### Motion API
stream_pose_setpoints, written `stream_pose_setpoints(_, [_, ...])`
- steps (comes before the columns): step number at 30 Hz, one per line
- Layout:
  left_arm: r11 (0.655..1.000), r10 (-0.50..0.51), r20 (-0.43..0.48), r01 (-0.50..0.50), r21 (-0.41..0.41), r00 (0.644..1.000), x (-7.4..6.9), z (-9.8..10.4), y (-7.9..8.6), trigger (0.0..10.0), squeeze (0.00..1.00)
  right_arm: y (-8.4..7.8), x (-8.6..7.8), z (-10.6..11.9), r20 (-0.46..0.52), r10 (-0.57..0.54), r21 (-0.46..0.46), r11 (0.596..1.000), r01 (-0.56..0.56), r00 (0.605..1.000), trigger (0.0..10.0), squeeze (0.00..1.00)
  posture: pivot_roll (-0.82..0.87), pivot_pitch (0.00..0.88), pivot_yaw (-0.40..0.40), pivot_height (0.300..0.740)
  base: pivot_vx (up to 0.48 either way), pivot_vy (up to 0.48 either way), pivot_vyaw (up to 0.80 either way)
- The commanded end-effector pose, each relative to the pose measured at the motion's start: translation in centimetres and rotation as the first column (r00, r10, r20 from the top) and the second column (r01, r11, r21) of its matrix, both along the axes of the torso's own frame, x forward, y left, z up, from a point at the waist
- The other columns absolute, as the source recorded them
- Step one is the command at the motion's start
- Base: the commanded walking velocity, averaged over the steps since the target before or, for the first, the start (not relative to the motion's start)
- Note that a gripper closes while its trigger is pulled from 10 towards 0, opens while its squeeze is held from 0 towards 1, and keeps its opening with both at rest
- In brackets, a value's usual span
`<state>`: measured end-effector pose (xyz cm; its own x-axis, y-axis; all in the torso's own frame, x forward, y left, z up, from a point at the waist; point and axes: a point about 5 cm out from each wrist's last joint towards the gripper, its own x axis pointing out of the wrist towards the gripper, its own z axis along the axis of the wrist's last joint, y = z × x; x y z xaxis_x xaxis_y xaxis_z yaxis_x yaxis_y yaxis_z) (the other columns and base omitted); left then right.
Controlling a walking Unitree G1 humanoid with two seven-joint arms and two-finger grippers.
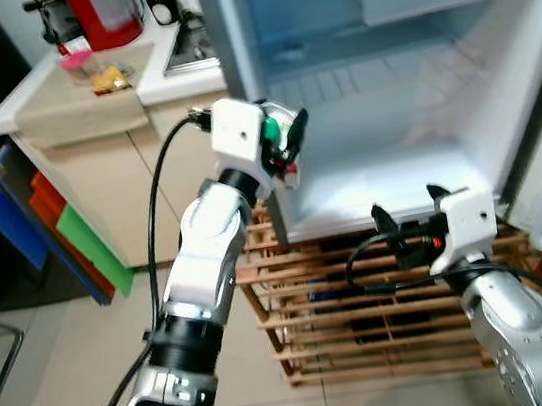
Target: Restocking fridge
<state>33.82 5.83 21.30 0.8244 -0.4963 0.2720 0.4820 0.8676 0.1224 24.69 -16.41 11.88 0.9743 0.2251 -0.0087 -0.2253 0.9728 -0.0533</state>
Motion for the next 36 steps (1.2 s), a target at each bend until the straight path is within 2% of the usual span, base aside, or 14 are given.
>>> stream_pose_setpoints(1, [0.998,0.064,0.004,-0.064,-0.002,0.998,0.5,0.2,1.5,10.0,0.0,0.2,0.0,0.2,0.011,0.01,-0.012,1.0,-0.01,1.0,10.0,0.0,-0.18,0.0,0.118,0.74,0.0,0.0,0.0])
stream_pose_setpoints(3, [0.999,0.051,0.002,-0.051,0.0,0.999,0.4,0.1,1.3,10.0,0.0,0.2,0.0,0.2,0.011,0.009,-0.011,1.0,-0.009,1.0,10.0,0.0,-0.18,0.0,0.119,0.74,0.0,0.0,0.0])
stream_pose_setpoints(12, [1.0,0.008,-0.008,-0.008,-0.014,1.0,0.2,0.2,0.9,10.0,0.0,0.3,0.0,-0.1,0.008,0.007,-0.008,1.0,-0.007,1.0,10.0,0.0,-0.18,0.0,0.126,0.74,0.0,-0.425,0.0])
stream_pose_setpoints(20, [1.0,-0.011,-0.029,0.01,-0.022,1.0,0.2,-0.1,0.6,10.0,0.0,0.3,0.0,-0.1,0.01,0.002,-0.007,1.0,-0.002,1.0,10.0,0.0,-0.18,0.0,0.134,0.74,0.275,-0.389,0.0])
stream_pose_setpoints(22, [0.999,-0.009,-0.041,0.007,-0.046,0.999,0.3,-0.2,0.7,10.0,0.0,0.3,-0.1,-0.1,0.012,0.001,-0.006,1.0,-0.001,1.0,10.0,0.0,-0.18,0.0,0.134,0.74,0.0,0.0,0.0])
stream_pose_setpoints(33, [0.999,0.034,-0.055,-0.035,-0.029,0.998,0.8,-0.4,1.5,10.0,0.0,0.5,-0.3,-0.1,0.014,0.0,-0.003,1.0,0.0,1.0,10.0,0.0,-0.18,0.0,0.127,0.74,0.0,0.0,0.0])
stream_pose_setpoints(36, [0.999,0.043,-0.064,-0.044,-0.027,0.997,1.4,-0.5,1.8,10.0,0.0,0.7,-0.4,-0.1,0.013,0.003,0.0,1.0,-0.003,1.0,10.0,0.0,-0.17,0.0,0.125,0.74,0.0,0.0,0.0])
